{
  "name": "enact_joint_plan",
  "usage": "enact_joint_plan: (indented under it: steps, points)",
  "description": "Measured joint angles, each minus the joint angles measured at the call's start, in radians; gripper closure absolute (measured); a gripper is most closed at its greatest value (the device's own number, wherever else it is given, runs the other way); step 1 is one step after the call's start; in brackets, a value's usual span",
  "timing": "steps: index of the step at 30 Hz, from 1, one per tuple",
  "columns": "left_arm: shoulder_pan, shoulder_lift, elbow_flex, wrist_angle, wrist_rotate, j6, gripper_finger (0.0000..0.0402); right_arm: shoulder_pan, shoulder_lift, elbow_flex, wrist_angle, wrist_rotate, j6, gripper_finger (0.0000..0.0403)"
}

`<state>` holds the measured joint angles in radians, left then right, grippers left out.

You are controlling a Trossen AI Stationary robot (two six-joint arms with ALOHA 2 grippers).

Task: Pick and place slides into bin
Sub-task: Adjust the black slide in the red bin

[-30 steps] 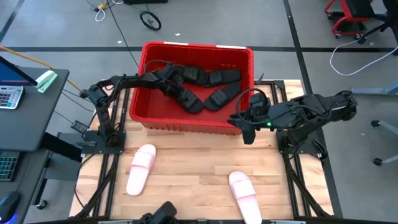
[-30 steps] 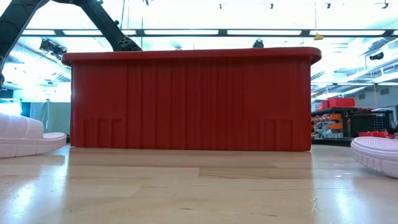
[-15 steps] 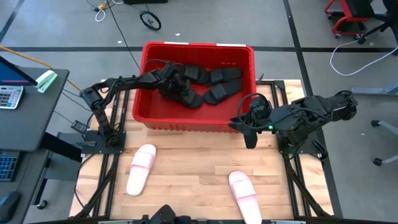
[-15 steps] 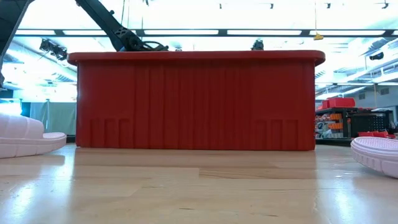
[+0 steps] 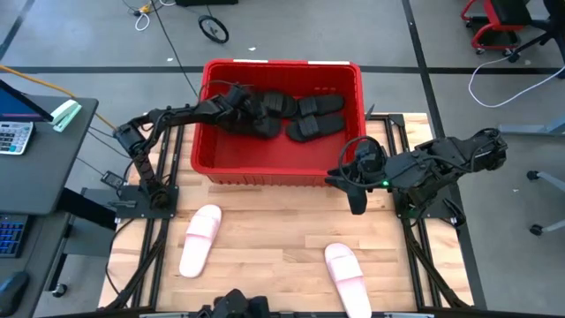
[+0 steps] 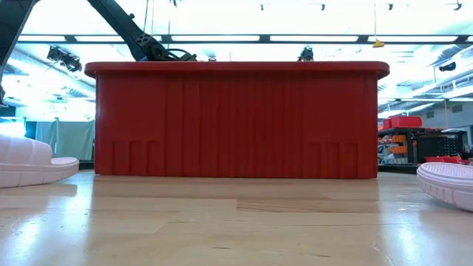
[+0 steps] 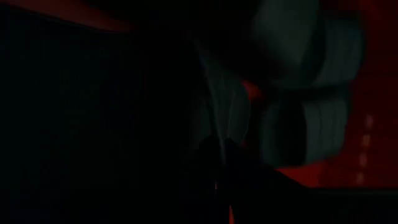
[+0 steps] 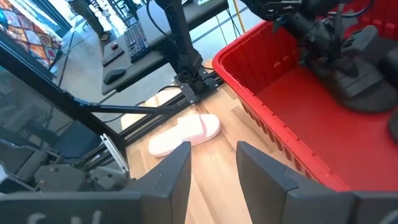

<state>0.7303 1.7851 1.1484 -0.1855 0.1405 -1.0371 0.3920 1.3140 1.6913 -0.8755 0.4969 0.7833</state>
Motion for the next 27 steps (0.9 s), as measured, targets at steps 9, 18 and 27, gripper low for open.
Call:
enact_joint_plan:
  steps: [9,18,27]
  points:
    - [0.003,0.000,0.000,-0.007,-0.145,0.000,0.0233,-0.003,0.000,0.000,0.000,0.000,0.001,0.0269]
    - [0.003,0.000,-0.001,0.113,-0.073,-0.005,0.0163,-0.003,0.000,0.000,0.000,0.000,0.009,0.0269]
    - [0.021,-0.027,0.000,0.163,-0.049,-0.053,0.0171,-0.003,0.000,0.000,0.000,-0.001,0.026,0.0269]
